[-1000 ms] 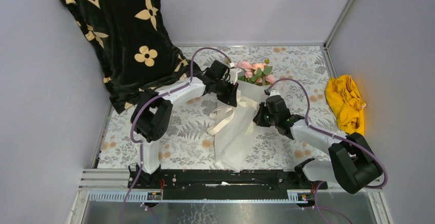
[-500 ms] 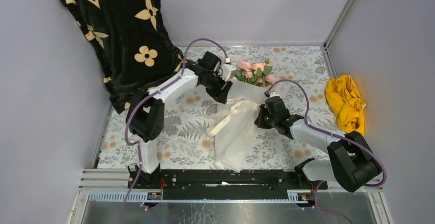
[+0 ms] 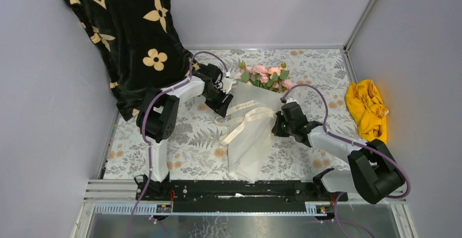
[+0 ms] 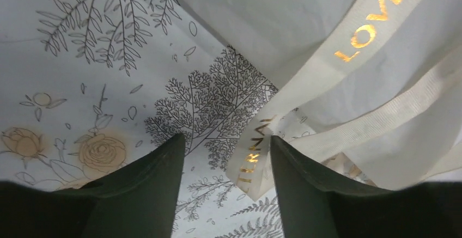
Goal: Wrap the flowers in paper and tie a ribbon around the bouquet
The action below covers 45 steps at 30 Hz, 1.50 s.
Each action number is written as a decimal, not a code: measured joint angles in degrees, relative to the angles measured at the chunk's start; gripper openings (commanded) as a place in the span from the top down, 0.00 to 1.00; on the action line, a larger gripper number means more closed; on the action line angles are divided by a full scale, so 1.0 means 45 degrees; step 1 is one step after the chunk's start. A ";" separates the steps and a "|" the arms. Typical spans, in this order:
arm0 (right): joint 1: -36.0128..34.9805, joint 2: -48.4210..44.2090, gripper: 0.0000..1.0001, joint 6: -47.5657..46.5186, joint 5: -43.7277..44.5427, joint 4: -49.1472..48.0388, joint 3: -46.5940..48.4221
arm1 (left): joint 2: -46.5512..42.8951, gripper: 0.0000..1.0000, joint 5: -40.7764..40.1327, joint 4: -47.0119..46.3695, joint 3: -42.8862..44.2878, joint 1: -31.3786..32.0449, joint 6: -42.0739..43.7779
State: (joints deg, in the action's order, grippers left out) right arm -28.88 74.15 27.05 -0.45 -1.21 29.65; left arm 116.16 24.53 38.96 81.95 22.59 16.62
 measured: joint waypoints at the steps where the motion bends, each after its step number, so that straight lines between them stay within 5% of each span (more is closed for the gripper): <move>1: 0.0000 0.0000 1.00 -0.0029 0.0015 0.0146 0.0063 | -0.0010 0.64 -0.0015 -0.0058 0.0015 0.0068 0.0034; 4: 0.0000 -0.0034 1.00 -0.0112 0.0141 0.0593 0.0253 | 0.0155 1.00 -0.0165 -0.0311 0.0010 0.0117 0.0112; 22: 0.1214 -0.1671 1.00 -0.1292 -0.0102 0.4007 0.1904 | -0.1739 1.00 -0.0641 -0.1622 0.0029 -0.2142 -0.1214; 35: 0.1671 -0.3084 1.00 -0.3322 -0.4964 0.6091 0.4172 | -0.2084 1.00 -0.0248 -0.2438 -0.0607 -0.2229 -0.2127; 45: 0.1681 -0.3721 1.00 -0.2667 -0.9481 0.2890 0.5251 | -0.2987 1.00 0.0767 -0.2560 -0.0758 -0.2084 -0.2526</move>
State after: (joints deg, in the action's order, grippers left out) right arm -21.32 57.41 15.05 -43.11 11.79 53.28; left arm 102.72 27.99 27.44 78.54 13.21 5.26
